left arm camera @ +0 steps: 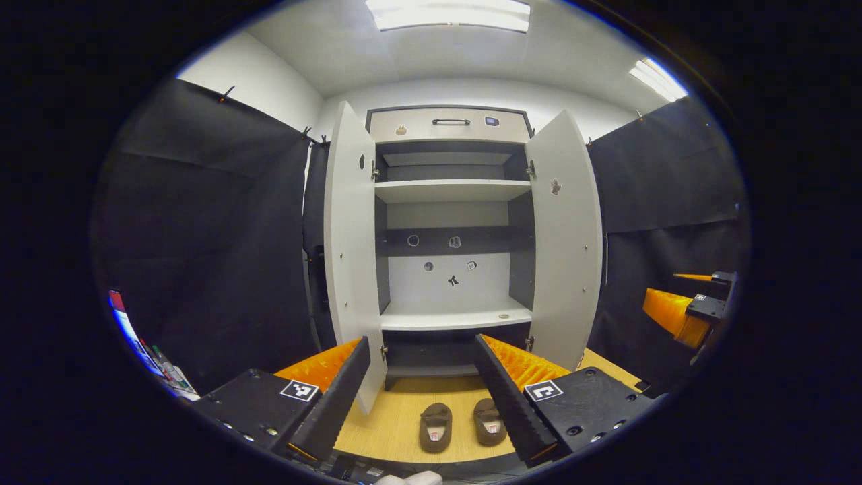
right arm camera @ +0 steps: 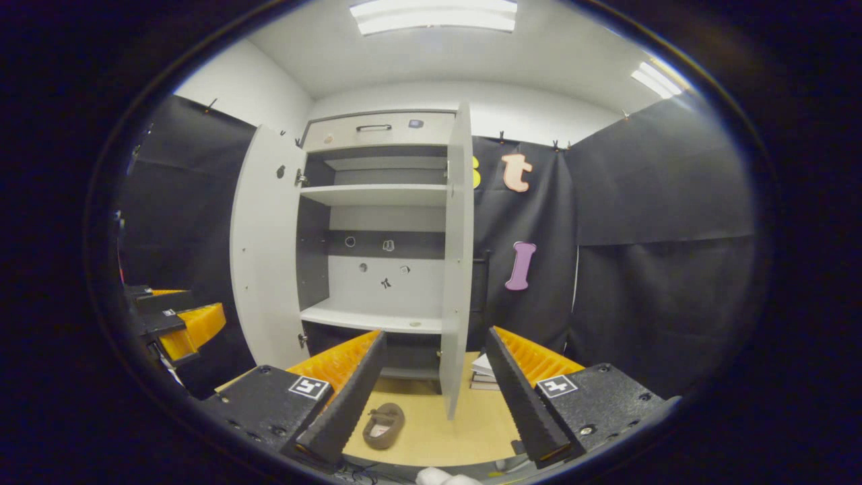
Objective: Grab one shoe with the right hand and put it into the shoe cabinet, grab the other shoe with the left hand and put it into the shoe cabinet; then close the right door with the right hand and the left door with the left hand.
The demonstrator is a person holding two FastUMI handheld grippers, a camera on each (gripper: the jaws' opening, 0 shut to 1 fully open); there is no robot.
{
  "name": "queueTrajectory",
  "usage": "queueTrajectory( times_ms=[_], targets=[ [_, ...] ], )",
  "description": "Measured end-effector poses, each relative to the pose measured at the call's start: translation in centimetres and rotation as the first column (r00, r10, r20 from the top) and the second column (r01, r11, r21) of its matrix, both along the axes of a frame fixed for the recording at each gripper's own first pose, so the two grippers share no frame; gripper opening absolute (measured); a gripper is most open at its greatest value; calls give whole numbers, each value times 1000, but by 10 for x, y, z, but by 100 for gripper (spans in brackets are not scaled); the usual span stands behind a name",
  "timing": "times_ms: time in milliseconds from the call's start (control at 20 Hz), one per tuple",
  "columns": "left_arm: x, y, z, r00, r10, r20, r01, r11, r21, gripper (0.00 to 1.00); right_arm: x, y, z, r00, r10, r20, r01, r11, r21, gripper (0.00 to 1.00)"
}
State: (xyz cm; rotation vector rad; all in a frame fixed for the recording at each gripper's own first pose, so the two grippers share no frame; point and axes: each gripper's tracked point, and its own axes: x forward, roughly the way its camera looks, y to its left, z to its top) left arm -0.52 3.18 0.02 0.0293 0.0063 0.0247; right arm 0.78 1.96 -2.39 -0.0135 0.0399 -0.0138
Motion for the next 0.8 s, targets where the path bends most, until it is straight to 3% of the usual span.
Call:
queueTrajectory(
  times_ms=[200, 350, 500, 800],
  targets=[
    [-3, 15, -2, 1000, 30, -8, -30, 999, 13, 95, 19, 20, -55, 993, 31, -116, -33, 999, -16, 96],
    [-2, 24, -5, 998, 59, -21, -59, 998, 15, 95, 39, 39, -116, 967, 88, -238, -88, 996, 9, 97],
    [3, 30, -7, 995, 98, -37, -97, 995, 26, 95, 63, 59, -184, 921, 139, -365, -134, 990, 39, 97],
    [15, 40, -17, 983, 166, -76, -163, 986, 46, 95, 108, 106, -305, 794, 230, -563, -205, 973, 108, 96]
  ],
)
